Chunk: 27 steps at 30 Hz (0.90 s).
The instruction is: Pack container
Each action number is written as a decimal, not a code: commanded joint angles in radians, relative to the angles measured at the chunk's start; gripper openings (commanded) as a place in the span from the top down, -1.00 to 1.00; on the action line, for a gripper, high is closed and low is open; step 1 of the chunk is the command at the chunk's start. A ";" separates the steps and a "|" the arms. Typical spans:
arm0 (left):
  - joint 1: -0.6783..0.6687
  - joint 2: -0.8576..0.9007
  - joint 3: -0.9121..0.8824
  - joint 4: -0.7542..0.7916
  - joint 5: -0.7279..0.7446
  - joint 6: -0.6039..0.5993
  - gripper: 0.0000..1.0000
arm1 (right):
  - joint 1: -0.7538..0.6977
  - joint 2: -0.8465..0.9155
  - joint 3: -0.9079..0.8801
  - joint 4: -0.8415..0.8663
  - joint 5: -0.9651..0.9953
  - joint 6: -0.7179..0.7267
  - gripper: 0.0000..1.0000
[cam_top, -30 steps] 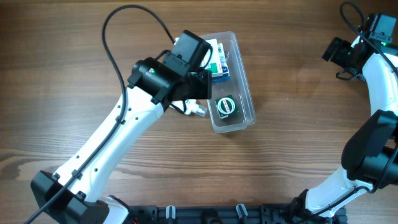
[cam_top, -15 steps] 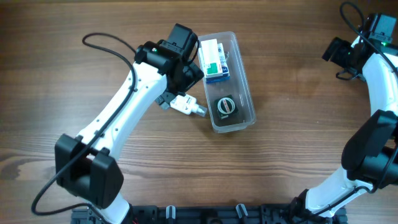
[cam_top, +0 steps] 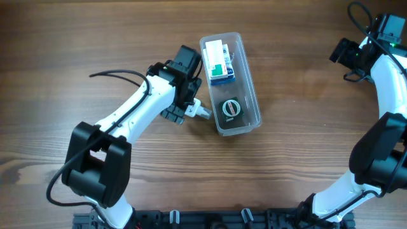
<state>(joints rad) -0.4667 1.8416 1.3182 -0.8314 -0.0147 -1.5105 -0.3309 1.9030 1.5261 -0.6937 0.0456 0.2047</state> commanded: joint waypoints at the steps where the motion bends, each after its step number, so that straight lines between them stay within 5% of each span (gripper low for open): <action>1: 0.020 0.020 -0.051 0.031 -0.020 -0.032 -0.99 | -0.002 0.014 -0.005 0.002 0.002 0.011 -1.00; 27: 0.027 0.125 -0.054 0.019 -0.028 -0.075 -1.00 | -0.002 0.014 -0.005 0.002 0.002 0.011 -1.00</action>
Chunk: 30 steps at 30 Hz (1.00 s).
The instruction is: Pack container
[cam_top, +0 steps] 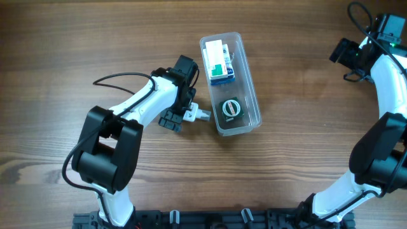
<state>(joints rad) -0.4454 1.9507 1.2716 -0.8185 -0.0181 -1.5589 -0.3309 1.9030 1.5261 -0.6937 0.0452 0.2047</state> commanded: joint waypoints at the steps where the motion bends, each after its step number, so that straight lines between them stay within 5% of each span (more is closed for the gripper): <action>1: 0.006 0.016 -0.008 0.010 -0.023 -0.051 -0.99 | -0.002 0.014 -0.005 0.002 0.003 0.011 -0.99; 12: 0.002 0.020 -0.020 0.019 0.006 -0.182 -0.99 | -0.002 0.014 -0.005 0.002 0.003 0.011 -0.99; 25: 0.001 0.021 -0.049 0.049 0.010 -0.181 -0.99 | -0.002 0.014 -0.005 0.002 0.003 0.011 -0.99; 30: 0.002 0.021 -0.049 0.065 0.013 -0.181 -0.57 | -0.002 0.014 -0.005 0.002 0.003 0.011 -1.00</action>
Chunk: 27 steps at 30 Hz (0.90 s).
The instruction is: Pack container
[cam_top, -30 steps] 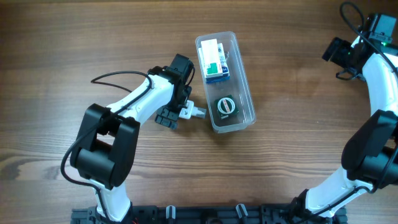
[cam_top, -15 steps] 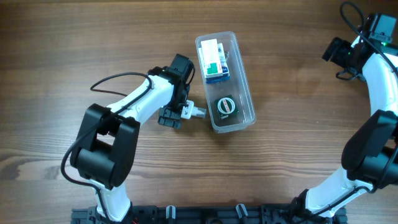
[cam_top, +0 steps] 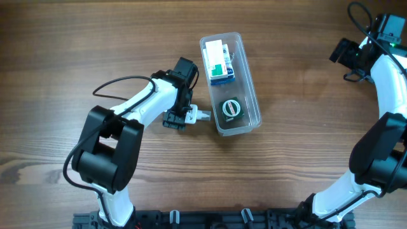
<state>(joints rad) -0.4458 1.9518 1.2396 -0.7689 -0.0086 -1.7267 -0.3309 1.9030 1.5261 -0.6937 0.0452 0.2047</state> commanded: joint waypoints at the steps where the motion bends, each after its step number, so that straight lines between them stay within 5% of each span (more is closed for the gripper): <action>1: 0.002 0.019 -0.017 0.022 0.020 -0.013 -0.36 | -0.002 0.014 -0.005 0.002 0.003 0.011 -1.00; 14: 0.002 0.019 -0.017 0.037 0.037 -0.013 0.14 | -0.002 0.014 -0.005 0.002 0.003 0.011 -1.00; 27: 0.095 -0.022 -0.016 0.037 0.045 0.122 0.18 | -0.002 0.014 -0.005 0.002 0.003 0.011 -1.00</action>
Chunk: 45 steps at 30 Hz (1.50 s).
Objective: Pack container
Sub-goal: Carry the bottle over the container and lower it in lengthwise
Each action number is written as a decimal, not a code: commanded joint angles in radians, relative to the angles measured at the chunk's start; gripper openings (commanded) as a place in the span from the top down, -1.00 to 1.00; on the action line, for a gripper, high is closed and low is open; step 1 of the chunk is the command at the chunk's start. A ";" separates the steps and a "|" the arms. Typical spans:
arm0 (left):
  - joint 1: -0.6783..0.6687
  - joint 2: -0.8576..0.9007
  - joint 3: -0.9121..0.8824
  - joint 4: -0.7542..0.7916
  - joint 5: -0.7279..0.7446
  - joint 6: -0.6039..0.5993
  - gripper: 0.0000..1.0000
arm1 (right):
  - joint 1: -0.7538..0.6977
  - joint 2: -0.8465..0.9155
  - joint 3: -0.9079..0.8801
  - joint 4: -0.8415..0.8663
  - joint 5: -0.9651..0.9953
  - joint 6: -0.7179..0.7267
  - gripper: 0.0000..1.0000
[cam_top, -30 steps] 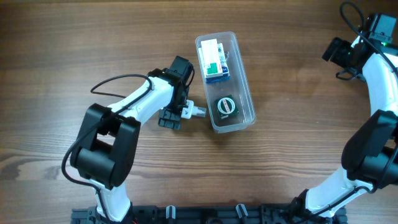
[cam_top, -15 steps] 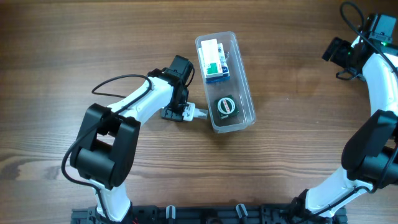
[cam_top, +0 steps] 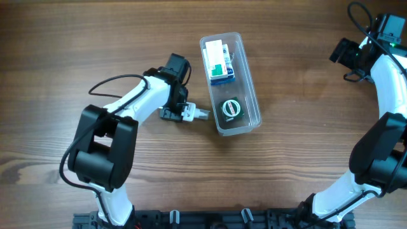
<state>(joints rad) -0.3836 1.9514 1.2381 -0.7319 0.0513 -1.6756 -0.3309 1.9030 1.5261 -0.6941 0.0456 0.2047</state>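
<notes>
A clear plastic container [cam_top: 253, 95] lies lengthwise in the middle of the table. A white, green and blue box [cam_top: 217, 62] fills its far end, and a round black item with a green mark [cam_top: 229, 109] sits at its near end. My left gripper [cam_top: 201, 114] lies low just left of the container's near end. Its white fingertips [cam_top: 193, 113] are pressed together, point at the side wall and hold nothing that I can see. My right gripper [cam_top: 341, 52] is raised at the far right, well away from the container; its fingers are not clear from above.
The wooden table [cam_top: 299, 146] carries nothing else in view. A black cable [cam_top: 108, 81] loops off the left arm to the left of the container. The arm bases stand at the near edge.
My left wrist has shifted a little to the left and the gripper body has turned slightly. Its fingertips stay beside the container's left wall. The container, its contents and the right arm have not moved.
Through every earlier moment my left gripper lay beside the container's left wall with its fingertips together, while the forearm stood at a different angle each time. The box and the round item stayed in the container. The right arm kept still at the far right.
</notes>
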 commanded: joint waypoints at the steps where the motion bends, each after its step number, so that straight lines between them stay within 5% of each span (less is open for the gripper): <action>1: 0.042 -0.040 -0.015 0.003 -0.015 0.094 0.19 | -0.002 0.014 -0.005 0.003 0.002 0.011 -0.99; 11: 0.060 -0.299 -0.011 0.018 -0.006 0.233 0.22 | -0.002 0.014 -0.005 0.003 0.002 0.011 -1.00; 19: -0.092 -0.511 -0.011 0.106 0.004 0.272 0.20 | -0.002 0.014 -0.005 0.003 0.002 0.011 -0.99; 24: -0.243 -0.477 -0.011 0.206 -0.061 0.317 0.16 | -0.002 0.014 -0.005 0.003 0.002 0.012 -1.00; 30: -0.345 -0.365 -0.011 0.379 -0.089 0.507 0.11 | -0.002 0.014 -0.005 0.003 0.002 0.011 -0.99; 45: -0.358 -0.204 -0.011 0.422 -0.116 0.809 -0.05 | -0.002 0.014 -0.005 0.003 0.002 0.011 -0.99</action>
<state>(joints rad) -0.7403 1.7432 1.2217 -0.3210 -0.0483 -0.9310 -0.3309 1.9030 1.5261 -0.6941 0.0456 0.2047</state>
